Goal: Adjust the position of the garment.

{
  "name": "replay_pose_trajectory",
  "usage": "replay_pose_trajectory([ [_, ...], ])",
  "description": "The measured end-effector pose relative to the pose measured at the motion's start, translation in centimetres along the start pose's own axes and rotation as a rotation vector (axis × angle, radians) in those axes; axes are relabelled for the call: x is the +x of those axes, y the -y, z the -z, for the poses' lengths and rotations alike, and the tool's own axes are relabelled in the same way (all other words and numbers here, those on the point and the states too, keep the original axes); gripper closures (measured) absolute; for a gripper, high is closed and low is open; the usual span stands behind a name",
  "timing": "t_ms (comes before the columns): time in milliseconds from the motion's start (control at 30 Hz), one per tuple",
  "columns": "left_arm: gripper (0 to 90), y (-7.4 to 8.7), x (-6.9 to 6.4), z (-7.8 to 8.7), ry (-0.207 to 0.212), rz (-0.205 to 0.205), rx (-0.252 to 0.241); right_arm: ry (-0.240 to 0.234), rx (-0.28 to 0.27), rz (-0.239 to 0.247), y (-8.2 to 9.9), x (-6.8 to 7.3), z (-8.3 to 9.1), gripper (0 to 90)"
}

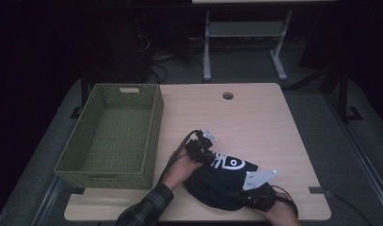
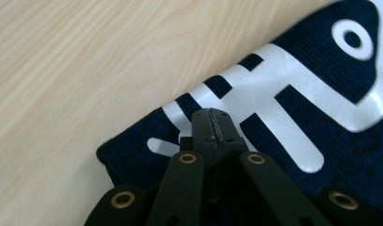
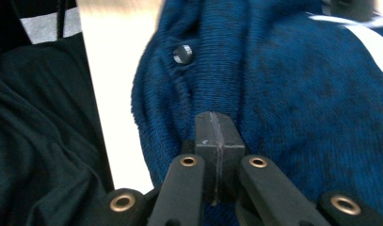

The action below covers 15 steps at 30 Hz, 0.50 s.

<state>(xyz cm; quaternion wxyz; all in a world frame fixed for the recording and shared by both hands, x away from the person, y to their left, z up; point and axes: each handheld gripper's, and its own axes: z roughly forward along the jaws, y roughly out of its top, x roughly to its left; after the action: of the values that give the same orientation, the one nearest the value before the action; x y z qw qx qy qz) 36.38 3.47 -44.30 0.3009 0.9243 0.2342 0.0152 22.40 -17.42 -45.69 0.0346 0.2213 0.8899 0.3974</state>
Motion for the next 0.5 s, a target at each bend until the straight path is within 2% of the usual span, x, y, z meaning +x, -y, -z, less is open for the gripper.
replay_pose_trajectory([
  [67,90.0,-0.3,0.0,-0.4,0.013,0.013,-0.019,-0.016,0.004,0.01,-0.3,0.2,-0.4,89.9],
  [100,90.0,-0.5,0.1,-0.5,0.018,0.002,-0.016,-0.022,0.004,0.015,-0.5,0.3,-0.6,89.9],
  [133,90.0,-0.6,0.0,-0.7,0.023,0.017,-0.033,-0.028,0.004,0.018,-0.6,0.4,-0.7,89.9],
  [200,90.0,-0.7,0.0,-0.5,0.021,0.016,-0.045,-0.03,0.0,0.027,-0.9,0.6,-0.8,89.9],
  [267,90.0,-0.7,0.1,0.2,0.018,0.005,-0.043,-0.034,-0.02,0.031,-1.0,0.5,-0.4,89.8],
  [300,90.0,-0.6,0.0,0.7,0.023,0.014,-0.053,-0.032,-0.034,0.026,-1.1,0.4,-0.1,89.8],
  [367,89.9,-0.3,-0.3,1.6,0.04,0.035,-0.086,-0.014,-0.058,0.013,-1.1,0.1,0.7,89.7],
  [433,89.9,0.1,-0.7,2.7,0.036,0.019,-0.091,0.006,-0.084,0.007,-1.2,-0.2,1.5,89.3],
  [500,89.4,0.7,-1.2,3.5,0.043,0.036,-0.112,0.033,-0.098,0.004,-1.3,-0.5,2.1,88.9],
])
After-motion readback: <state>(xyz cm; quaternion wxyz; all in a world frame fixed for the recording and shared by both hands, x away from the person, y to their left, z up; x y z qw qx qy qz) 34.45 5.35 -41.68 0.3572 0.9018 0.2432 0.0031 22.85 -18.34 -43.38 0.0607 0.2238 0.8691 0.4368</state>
